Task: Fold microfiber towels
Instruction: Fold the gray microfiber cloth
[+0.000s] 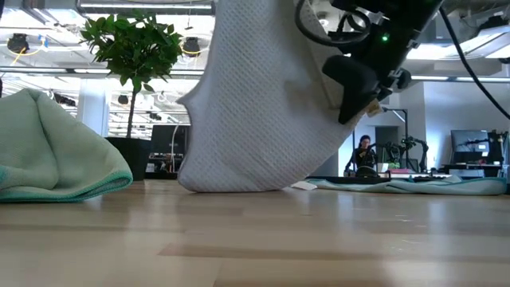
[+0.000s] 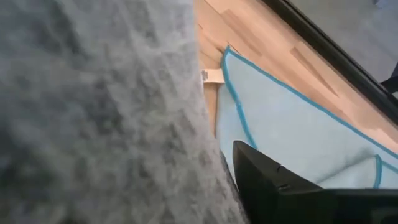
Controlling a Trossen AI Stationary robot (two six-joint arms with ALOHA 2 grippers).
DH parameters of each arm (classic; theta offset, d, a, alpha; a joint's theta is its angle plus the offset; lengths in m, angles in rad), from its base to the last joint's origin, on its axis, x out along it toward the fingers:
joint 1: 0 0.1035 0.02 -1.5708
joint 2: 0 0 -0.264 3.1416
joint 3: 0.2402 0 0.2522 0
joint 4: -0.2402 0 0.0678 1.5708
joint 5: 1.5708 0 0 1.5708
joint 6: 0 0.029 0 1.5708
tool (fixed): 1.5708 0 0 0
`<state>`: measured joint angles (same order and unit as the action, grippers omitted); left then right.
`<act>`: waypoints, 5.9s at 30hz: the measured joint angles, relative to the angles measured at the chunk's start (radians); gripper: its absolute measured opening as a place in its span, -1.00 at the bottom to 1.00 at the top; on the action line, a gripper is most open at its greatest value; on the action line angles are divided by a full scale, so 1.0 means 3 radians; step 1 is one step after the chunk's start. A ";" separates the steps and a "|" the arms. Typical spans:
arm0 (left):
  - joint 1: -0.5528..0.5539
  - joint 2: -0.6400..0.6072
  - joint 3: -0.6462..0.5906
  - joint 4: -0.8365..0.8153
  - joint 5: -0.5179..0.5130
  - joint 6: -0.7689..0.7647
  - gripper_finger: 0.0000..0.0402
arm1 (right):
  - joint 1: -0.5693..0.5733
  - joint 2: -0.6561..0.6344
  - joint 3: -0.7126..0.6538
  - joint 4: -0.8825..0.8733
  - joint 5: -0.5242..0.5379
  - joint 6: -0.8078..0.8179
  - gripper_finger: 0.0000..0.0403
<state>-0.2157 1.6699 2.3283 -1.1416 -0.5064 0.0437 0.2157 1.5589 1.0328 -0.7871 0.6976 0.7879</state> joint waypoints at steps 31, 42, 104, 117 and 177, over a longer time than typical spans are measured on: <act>0.0095 0.0091 -0.0182 -0.1426 -0.0203 -0.1464 -1.00 | -0.0023 -0.1216 0.0118 -0.0393 -0.0129 -0.0568 -0.97; 0.0580 0.0116 -0.0694 -0.1214 -0.0948 -0.1431 -1.00 | -0.0663 -0.1255 0.0528 -0.0206 0.0165 -0.1725 -0.98; -0.0579 0.0227 -0.2844 -0.0147 0.1350 -0.2270 -1.00 | 0.0763 0.0728 0.0836 -0.1163 -0.2494 -0.0243 -0.81; -0.0583 0.0228 -0.2847 -0.0155 0.1344 -0.2248 -1.00 | 0.0758 0.0771 0.0842 -0.1080 -0.2771 -0.0207 -0.56; -0.0577 0.0224 -0.2843 -0.0149 0.1409 -0.2621 -1.00 | -0.1609 0.1166 0.0843 -0.0987 -0.2487 -0.1792 -0.04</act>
<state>-0.3889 1.7370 1.4754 -1.1862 -0.0837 -0.7425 -0.2670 1.9088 1.2856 -1.0831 -0.0485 0.2503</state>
